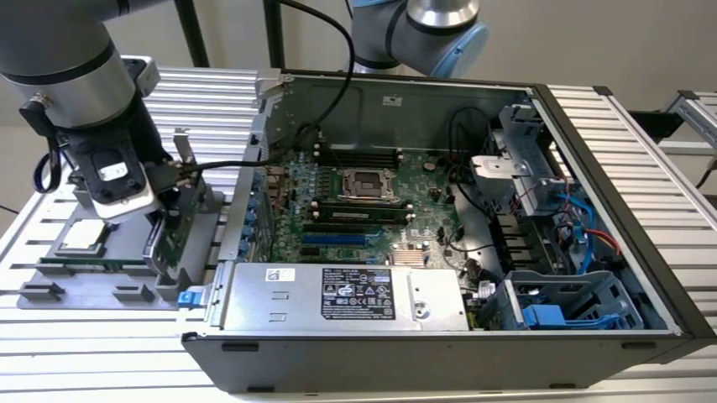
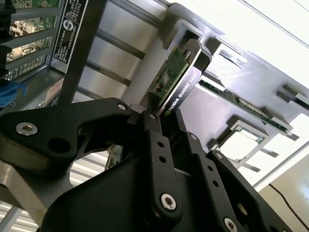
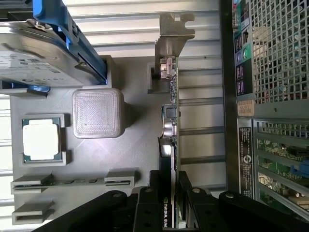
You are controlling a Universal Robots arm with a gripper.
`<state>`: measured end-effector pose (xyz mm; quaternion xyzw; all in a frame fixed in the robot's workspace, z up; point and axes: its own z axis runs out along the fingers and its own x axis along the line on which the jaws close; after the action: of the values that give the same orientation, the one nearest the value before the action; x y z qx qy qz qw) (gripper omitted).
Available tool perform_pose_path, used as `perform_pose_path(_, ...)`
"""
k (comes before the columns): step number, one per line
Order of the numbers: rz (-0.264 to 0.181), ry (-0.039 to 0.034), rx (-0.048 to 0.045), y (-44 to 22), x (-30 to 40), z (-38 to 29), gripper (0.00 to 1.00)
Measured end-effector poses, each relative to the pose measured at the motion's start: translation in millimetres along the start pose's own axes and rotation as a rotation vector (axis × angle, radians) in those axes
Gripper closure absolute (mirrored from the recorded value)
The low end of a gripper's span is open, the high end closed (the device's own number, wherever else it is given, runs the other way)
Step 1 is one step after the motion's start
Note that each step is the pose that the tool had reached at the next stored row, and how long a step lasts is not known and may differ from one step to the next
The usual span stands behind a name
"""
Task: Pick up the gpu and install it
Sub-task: 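Pick up the gpu and move the gpu toward the slot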
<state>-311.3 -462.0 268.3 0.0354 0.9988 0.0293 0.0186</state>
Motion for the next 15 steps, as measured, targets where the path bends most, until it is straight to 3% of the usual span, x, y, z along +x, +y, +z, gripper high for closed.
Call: perform_pose_path(15, 0.000, 0.0001, 0.0001, 0.2, -0.1, -3.1, 1.00)
